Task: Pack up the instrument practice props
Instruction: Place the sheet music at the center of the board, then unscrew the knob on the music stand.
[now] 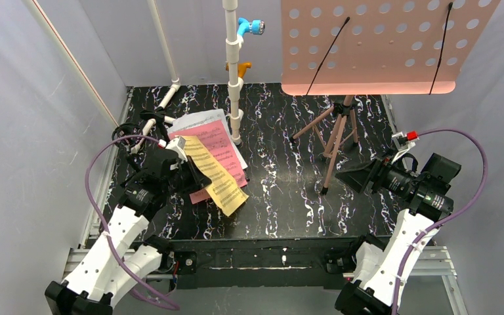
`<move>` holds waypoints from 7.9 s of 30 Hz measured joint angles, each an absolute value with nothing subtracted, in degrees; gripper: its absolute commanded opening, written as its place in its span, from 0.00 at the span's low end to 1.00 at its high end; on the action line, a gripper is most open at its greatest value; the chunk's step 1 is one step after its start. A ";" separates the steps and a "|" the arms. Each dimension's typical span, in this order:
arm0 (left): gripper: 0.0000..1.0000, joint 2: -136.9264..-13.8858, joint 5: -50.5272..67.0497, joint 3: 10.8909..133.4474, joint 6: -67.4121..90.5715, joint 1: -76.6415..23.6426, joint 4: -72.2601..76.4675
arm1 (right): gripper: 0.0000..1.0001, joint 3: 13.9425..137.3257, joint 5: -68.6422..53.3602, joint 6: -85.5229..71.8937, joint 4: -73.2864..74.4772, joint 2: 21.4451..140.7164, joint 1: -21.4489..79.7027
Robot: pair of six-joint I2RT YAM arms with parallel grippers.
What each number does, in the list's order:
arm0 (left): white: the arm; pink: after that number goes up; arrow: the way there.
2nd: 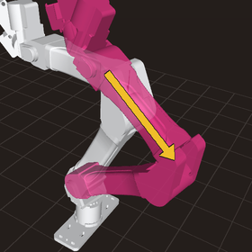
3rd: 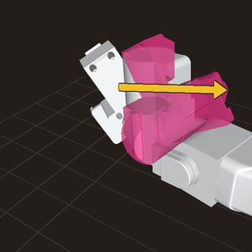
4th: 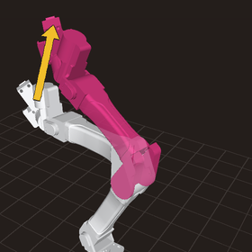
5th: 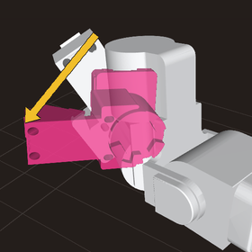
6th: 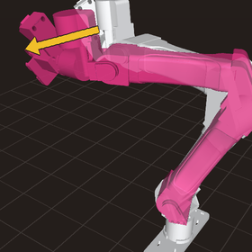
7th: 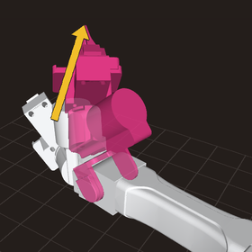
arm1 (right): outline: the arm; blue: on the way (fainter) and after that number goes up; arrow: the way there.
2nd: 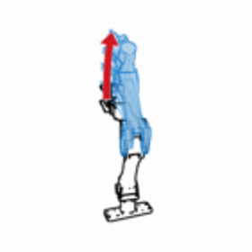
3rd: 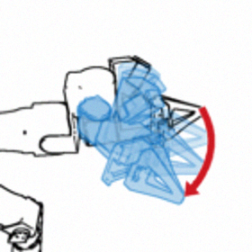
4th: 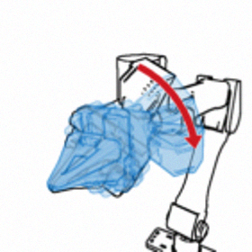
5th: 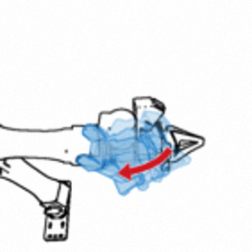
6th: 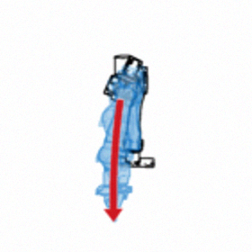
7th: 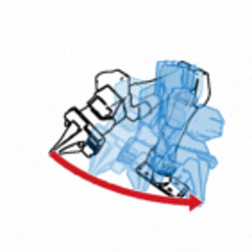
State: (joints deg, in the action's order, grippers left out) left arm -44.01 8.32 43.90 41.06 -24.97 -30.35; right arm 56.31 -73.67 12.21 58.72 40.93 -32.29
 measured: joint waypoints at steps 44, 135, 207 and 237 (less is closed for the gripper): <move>0.64 -78.72 2.09 62.74 24.01 -12.12 -34.41 | 0.98 55.42 -73.65 12.27 58.52 41.34 -32.27; 0.98 -36.93 48.90 36.10 39.03 -11.35 -14.41 | 0.98 67.00 -63.11 21.43 62.72 47.70 -32.25; 0.57 -115.15 4.03 82.06 42.33 -49.74 51.05 | 0.98 31.90 -62.06 -10.50 -14.31 64.49 -19.46; 0.42 -116.97 1.02 86.13 51.24 -51.57 54.02 | 0.98 31.90 -61.84 -10.50 -13.89 66.11 -19.46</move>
State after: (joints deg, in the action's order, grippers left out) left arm -116.97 1.02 86.13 51.24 -51.57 54.02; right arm 31.90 -61.84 -10.50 -13.89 66.11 -19.46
